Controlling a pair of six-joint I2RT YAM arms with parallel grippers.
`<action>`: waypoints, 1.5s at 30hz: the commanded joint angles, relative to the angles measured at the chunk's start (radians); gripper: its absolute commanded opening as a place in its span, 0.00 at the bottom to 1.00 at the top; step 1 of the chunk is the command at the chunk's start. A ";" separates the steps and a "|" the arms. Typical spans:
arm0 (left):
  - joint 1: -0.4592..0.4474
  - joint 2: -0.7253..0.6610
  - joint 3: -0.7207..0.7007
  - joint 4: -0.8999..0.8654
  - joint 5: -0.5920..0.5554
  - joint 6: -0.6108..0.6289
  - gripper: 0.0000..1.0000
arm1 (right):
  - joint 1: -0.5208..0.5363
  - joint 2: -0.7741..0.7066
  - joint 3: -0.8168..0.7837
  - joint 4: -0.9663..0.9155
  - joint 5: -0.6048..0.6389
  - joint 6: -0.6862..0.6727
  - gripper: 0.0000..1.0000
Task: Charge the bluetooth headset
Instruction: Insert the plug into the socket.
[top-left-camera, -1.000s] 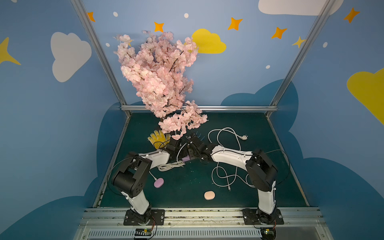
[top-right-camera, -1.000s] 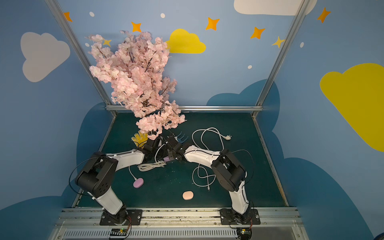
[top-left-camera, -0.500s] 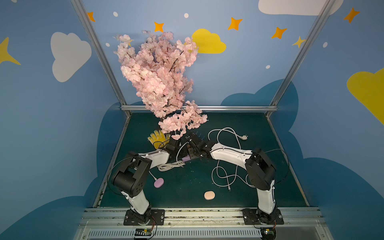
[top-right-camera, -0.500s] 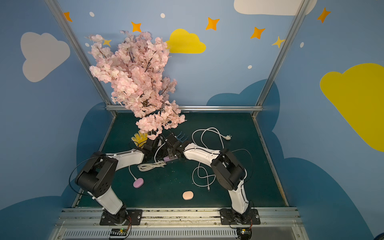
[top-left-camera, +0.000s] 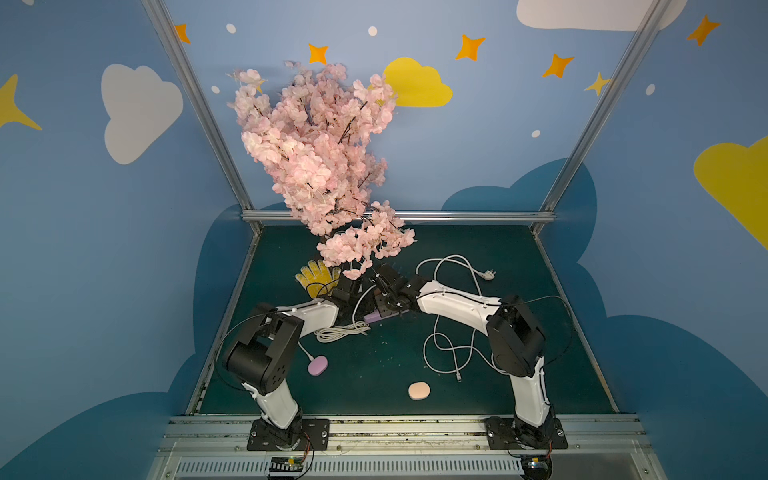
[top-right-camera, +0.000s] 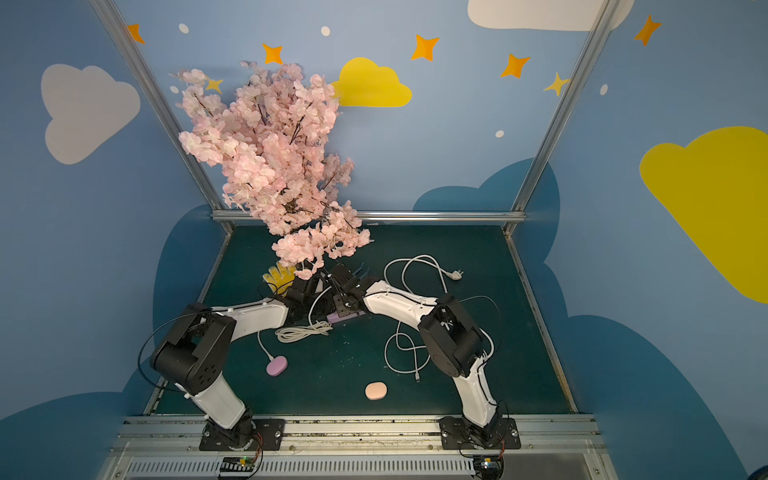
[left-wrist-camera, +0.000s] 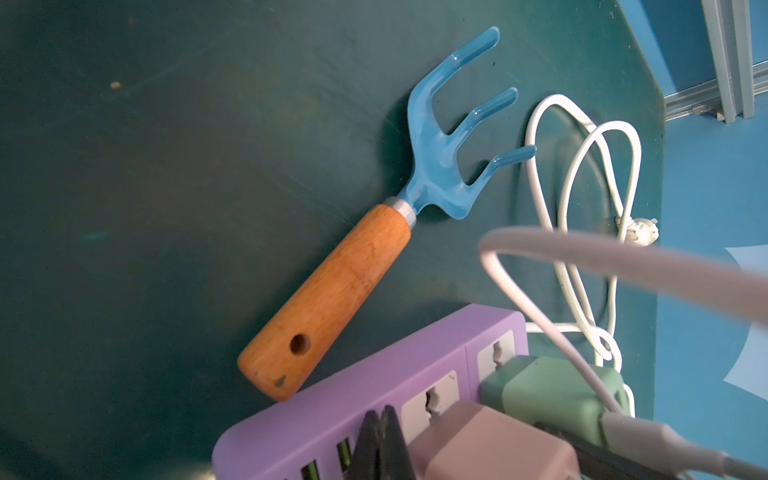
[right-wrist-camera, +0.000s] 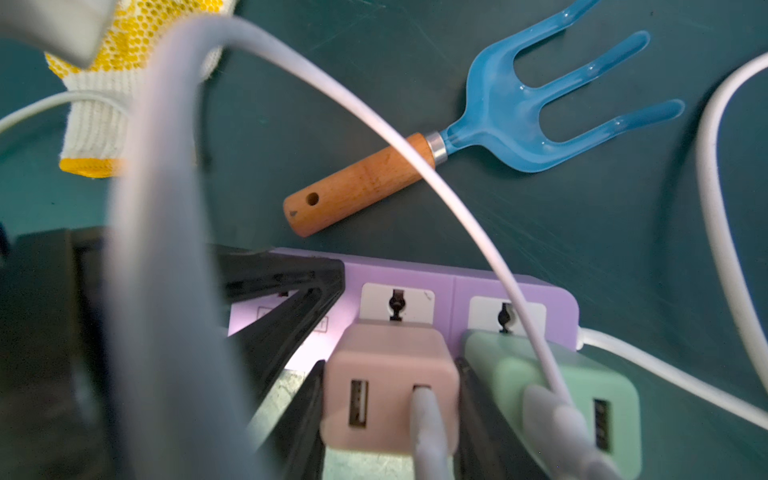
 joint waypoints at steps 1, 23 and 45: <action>0.006 0.068 0.005 -0.047 -0.053 0.014 0.04 | 0.048 0.168 -0.118 -0.225 -0.289 0.002 0.28; 0.017 0.080 0.004 -0.037 -0.045 0.020 0.04 | 0.049 -0.082 -0.167 -0.205 -0.274 0.031 0.71; 0.034 0.029 0.043 -0.098 -0.096 0.061 0.04 | -0.079 -0.203 -0.025 -0.237 -0.351 -0.032 0.71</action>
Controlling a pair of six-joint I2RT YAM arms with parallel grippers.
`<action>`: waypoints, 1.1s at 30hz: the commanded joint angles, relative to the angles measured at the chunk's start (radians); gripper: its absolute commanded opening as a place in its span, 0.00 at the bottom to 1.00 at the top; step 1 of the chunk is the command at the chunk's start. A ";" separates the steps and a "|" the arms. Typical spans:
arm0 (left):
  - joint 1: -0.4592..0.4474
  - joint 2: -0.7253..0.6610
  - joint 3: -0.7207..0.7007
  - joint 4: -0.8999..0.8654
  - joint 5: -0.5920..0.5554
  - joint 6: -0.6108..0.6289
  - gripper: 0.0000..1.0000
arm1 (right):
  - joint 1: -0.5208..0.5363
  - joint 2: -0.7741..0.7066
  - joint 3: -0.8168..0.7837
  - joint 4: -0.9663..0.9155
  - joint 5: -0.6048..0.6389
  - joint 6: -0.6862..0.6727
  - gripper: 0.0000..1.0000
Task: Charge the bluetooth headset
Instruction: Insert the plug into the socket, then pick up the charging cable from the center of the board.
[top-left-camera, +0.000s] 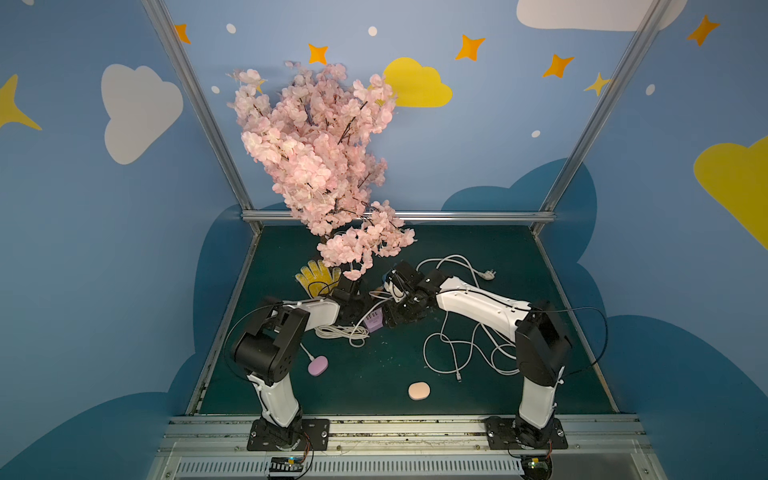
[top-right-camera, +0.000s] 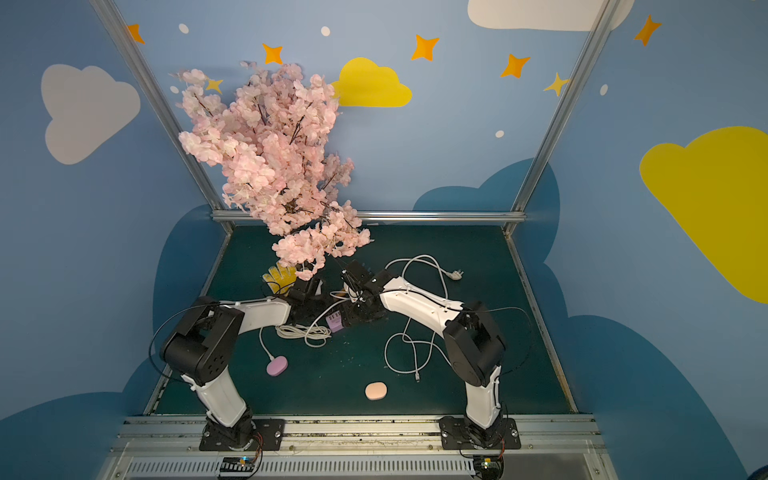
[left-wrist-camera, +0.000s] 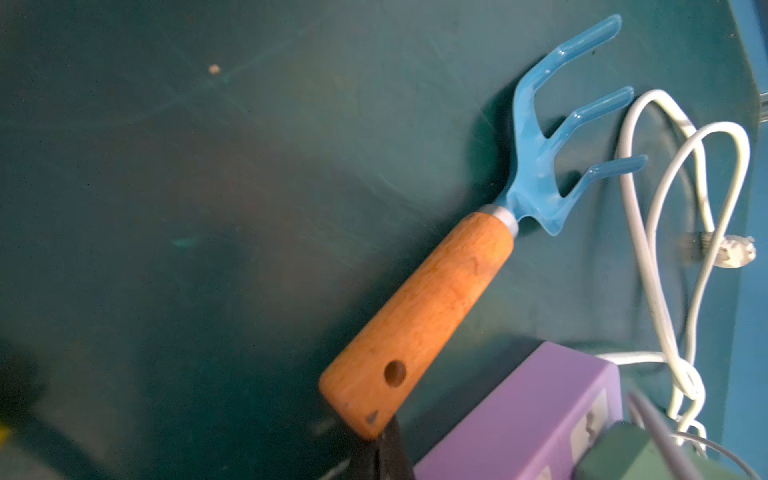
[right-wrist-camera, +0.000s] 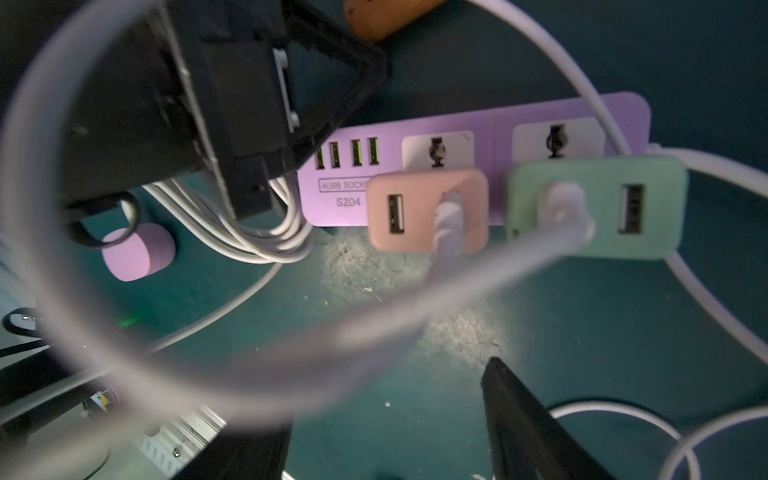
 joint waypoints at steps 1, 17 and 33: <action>0.014 -0.040 0.034 -0.066 -0.048 0.034 0.03 | -0.026 -0.034 0.020 -0.049 -0.013 -0.037 0.71; 0.034 -0.291 0.051 -0.235 -0.164 0.067 0.03 | -0.191 -0.338 -0.237 -0.104 0.004 -0.133 0.68; -0.032 -0.445 -0.170 -0.245 -0.129 -0.057 0.03 | -0.328 -0.177 -0.177 0.244 -0.309 -0.035 0.00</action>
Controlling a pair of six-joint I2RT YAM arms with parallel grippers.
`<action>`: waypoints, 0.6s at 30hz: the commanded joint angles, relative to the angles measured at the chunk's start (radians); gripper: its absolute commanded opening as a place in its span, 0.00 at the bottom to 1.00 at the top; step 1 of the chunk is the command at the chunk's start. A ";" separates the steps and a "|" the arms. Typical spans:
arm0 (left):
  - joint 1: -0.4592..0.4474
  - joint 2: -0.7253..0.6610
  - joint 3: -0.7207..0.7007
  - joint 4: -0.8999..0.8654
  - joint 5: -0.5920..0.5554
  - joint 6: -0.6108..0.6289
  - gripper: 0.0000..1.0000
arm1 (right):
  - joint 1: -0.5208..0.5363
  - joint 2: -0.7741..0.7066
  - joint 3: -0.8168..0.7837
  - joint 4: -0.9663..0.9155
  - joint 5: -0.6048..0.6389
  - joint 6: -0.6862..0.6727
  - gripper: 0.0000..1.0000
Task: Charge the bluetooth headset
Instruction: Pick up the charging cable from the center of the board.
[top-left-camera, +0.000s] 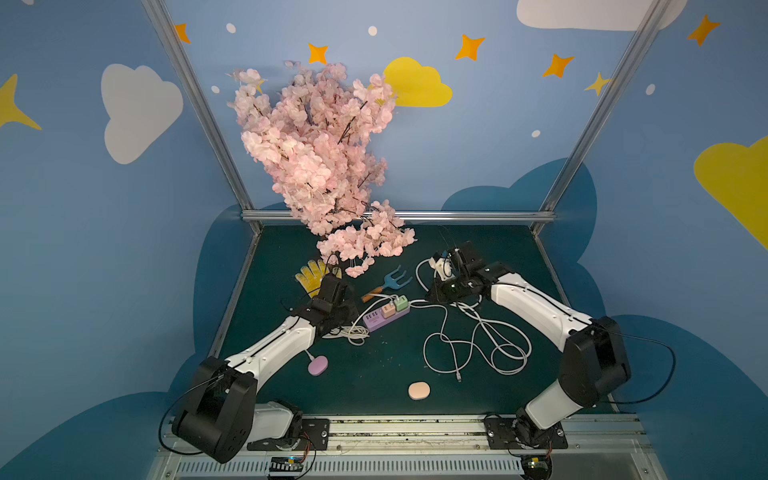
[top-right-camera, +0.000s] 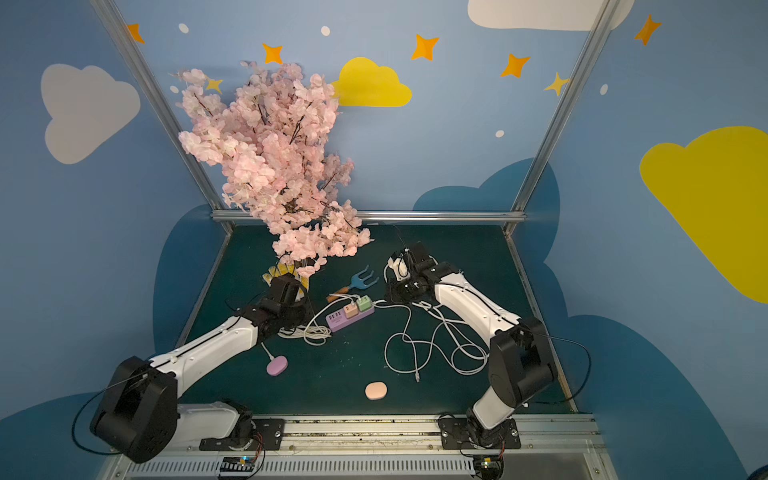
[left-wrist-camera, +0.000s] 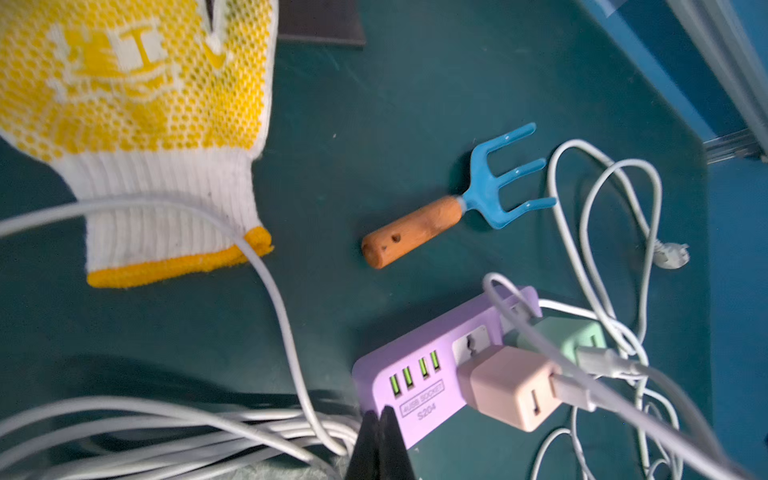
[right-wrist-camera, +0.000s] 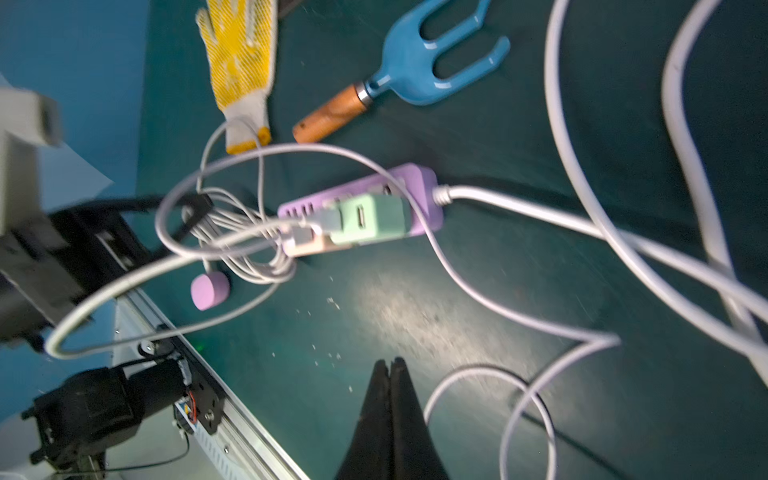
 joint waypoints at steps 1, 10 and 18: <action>-0.012 0.021 -0.024 0.015 0.013 -0.039 0.03 | 0.008 0.082 0.071 0.067 -0.085 0.017 0.00; -0.017 0.192 0.030 0.099 0.076 -0.048 0.04 | 0.050 0.235 0.182 0.039 -0.115 0.001 0.00; -0.016 0.285 0.063 0.143 0.123 -0.044 0.04 | 0.075 0.282 0.173 0.017 -0.115 -0.004 0.00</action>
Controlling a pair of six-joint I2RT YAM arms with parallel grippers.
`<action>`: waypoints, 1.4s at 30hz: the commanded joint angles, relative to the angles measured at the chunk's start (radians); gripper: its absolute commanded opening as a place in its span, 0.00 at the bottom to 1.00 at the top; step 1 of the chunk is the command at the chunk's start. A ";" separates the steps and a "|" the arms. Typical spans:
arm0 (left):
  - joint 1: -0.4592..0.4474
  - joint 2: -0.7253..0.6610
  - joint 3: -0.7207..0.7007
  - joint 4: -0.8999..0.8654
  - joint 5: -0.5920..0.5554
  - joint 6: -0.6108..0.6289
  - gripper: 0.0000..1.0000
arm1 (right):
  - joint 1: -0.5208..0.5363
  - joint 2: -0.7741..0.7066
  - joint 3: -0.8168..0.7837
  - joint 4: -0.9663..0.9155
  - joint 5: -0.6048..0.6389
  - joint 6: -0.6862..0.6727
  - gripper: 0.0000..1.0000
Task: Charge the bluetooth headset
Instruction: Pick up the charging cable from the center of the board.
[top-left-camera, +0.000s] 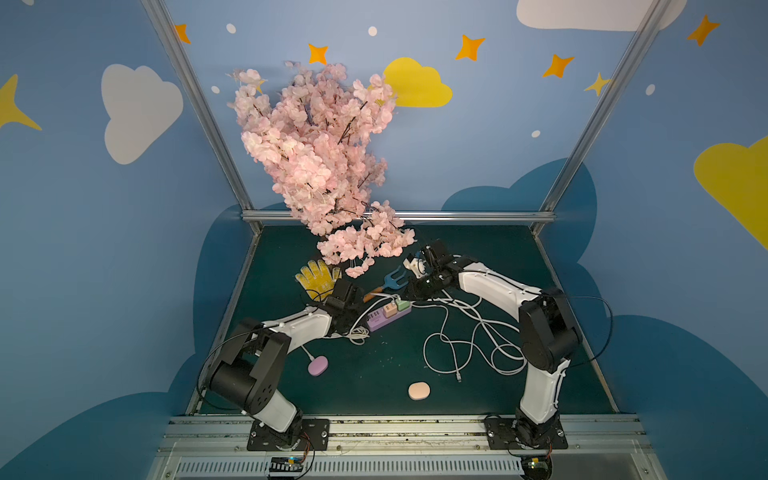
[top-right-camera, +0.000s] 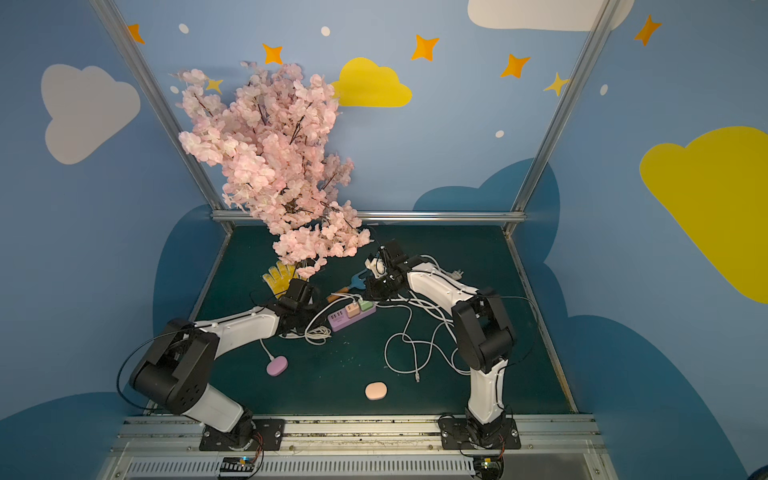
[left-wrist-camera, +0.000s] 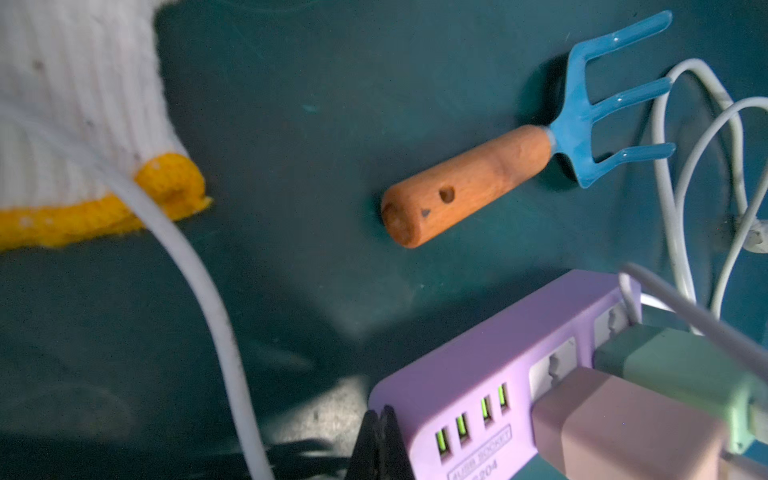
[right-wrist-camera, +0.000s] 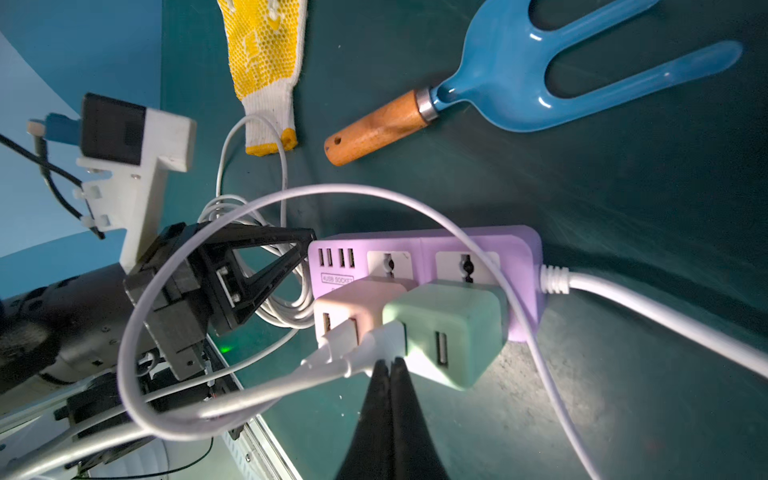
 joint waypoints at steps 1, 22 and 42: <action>-0.004 0.026 0.020 0.040 0.043 -0.003 0.03 | 0.011 0.018 0.001 -0.018 -0.018 -0.012 0.00; 0.030 0.032 0.018 0.037 0.046 0.019 0.03 | -0.004 0.012 -0.050 -0.042 0.035 0.008 0.00; 0.040 0.038 0.023 0.028 0.046 0.028 0.03 | -0.036 -0.005 0.009 -0.033 0.018 0.009 0.00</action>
